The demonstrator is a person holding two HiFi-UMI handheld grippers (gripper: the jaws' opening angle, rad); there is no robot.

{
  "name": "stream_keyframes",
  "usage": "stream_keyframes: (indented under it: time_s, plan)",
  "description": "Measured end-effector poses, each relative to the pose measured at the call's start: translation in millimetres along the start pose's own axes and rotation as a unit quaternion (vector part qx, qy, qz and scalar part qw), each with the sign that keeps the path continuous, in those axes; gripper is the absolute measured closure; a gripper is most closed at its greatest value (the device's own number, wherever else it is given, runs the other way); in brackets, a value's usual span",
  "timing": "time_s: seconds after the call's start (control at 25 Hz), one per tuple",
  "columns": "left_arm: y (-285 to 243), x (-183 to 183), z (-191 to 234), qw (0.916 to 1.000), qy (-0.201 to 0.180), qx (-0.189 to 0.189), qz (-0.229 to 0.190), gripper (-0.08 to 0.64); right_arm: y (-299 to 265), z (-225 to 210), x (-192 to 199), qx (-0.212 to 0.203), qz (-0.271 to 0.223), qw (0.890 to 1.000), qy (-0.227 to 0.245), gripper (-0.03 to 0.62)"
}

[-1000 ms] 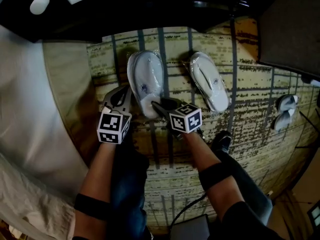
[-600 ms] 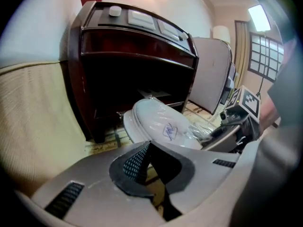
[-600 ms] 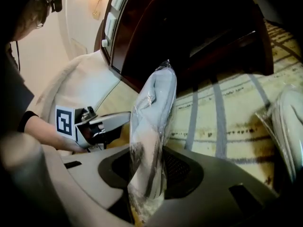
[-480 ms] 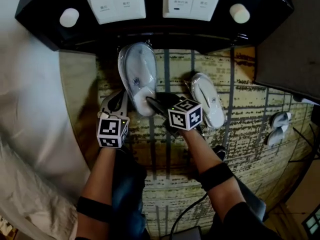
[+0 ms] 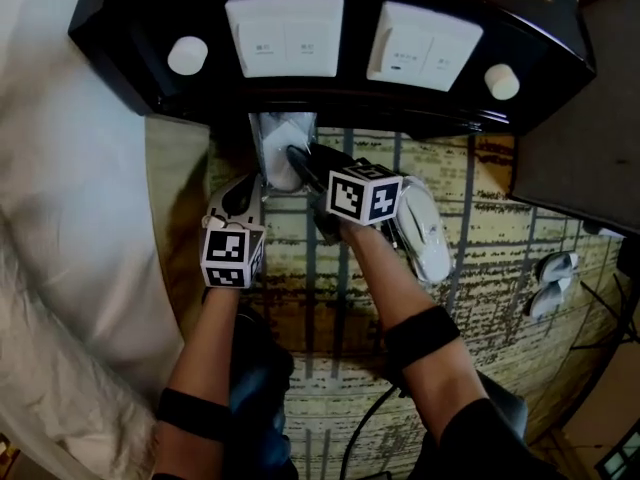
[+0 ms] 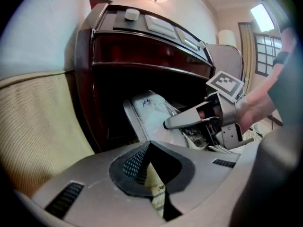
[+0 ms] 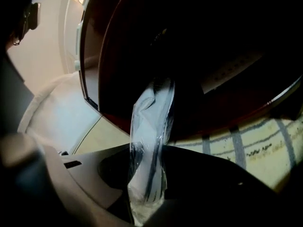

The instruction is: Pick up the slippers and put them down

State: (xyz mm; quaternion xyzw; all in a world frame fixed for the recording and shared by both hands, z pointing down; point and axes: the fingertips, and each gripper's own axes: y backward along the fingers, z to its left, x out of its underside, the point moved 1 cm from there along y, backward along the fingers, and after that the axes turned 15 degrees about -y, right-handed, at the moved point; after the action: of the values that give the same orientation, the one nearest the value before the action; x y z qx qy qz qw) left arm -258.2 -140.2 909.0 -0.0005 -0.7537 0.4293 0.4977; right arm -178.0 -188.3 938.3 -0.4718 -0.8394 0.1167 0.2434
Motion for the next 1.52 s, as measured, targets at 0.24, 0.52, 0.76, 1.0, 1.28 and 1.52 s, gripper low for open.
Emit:
stream_keyframes:
  time_s: [0.24,0.52,0.76,1.0,1.28,1.52]
  plan:
    - [-10,-10,11,0.9999,-0.001,-0.005,-0.013,0.559,-19,-1,-43,0.023,-0.048,0.999,-0.006,0.436]
    - [-16,-17,17,0.9997,-0.006,-0.009,-0.022,0.559,-38,-6,-68,0.062,-0.105,0.992,-0.023,0.42]
    - [-16,-18,20,0.9995,-0.007,-0.009,-0.028,0.559,-45,-9,-79,0.1,-0.131,0.986,0.011,0.391]
    - [-13,-20,19,0.9993,-0.004,-0.015,-0.033,0.559,-34,-1,-83,0.145,-0.147,0.972,0.109,0.282]
    - [6,-22,18,0.9991,0.013,-0.03,-0.026,0.559,-1,3,-80,0.179,-0.172,0.96,0.131,0.252]
    - [56,-57,-3,0.9997,0.022,-0.009,-0.009,0.559,50,20,-72,0.233,-0.147,0.951,0.138,0.216]
